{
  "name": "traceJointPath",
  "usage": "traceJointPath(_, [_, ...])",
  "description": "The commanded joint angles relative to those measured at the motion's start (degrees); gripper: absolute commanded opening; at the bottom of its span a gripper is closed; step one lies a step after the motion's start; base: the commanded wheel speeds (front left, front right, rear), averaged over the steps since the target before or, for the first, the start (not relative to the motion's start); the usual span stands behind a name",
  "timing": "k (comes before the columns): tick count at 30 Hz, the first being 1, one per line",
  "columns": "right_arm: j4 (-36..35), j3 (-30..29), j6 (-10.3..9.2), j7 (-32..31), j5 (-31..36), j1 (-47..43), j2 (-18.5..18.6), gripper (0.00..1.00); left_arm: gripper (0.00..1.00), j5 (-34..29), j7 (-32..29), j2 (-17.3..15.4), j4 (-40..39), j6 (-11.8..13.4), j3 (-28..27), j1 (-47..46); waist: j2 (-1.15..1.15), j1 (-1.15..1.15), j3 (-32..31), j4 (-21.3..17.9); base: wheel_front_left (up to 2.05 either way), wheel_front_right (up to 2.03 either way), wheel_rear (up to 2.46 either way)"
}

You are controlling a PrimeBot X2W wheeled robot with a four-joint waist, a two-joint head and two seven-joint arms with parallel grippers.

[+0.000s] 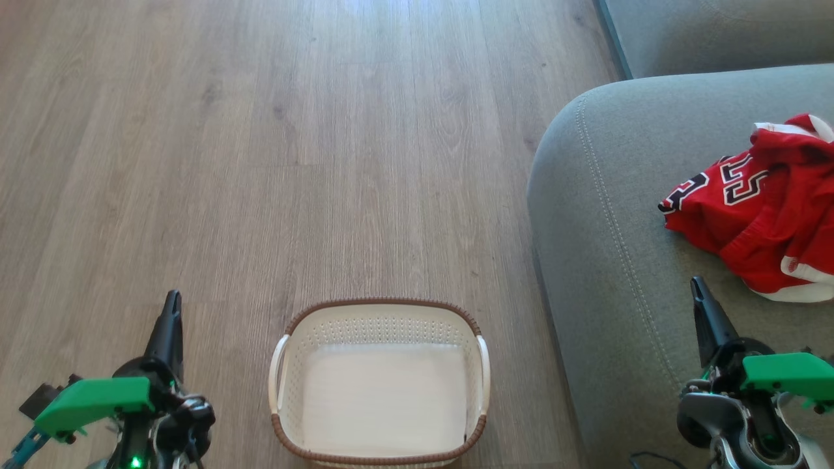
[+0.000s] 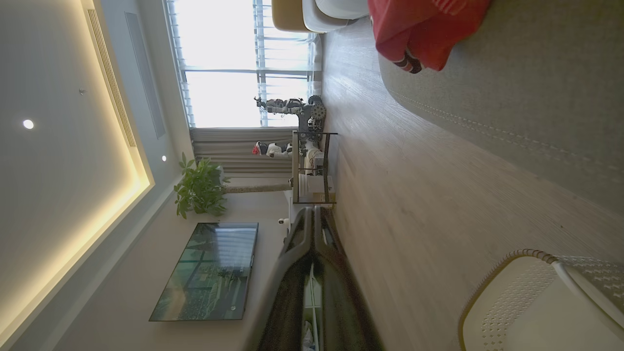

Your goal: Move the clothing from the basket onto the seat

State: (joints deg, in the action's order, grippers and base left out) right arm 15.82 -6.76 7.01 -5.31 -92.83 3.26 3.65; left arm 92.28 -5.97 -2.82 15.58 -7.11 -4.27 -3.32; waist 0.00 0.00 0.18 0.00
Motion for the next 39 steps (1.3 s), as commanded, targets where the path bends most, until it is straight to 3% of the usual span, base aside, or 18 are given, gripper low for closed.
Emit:
traceJointPath(1, [-1.8, 1.1, 0.47, -0.5, -0.1, 2.8, -0.1, 0.0, 0.0, 0.1, -0.3, -0.3, -1.5, -0.4, -2.0, -2.9, 0.0, 0.0, 0.0, 0.0, 0.0, 0.0, 0.0])
traceJointPath(39, [-1.8, 0.7, 0.47, -0.8, 0.3, 2.9, -0.4, 0.0, 0.0, 0.0, -0.4, -0.2, -1.5, -0.4, -2.1, -2.9, 0.0, 0.0, 0.0, 0.0, 0.0, 0.0, 0.0])
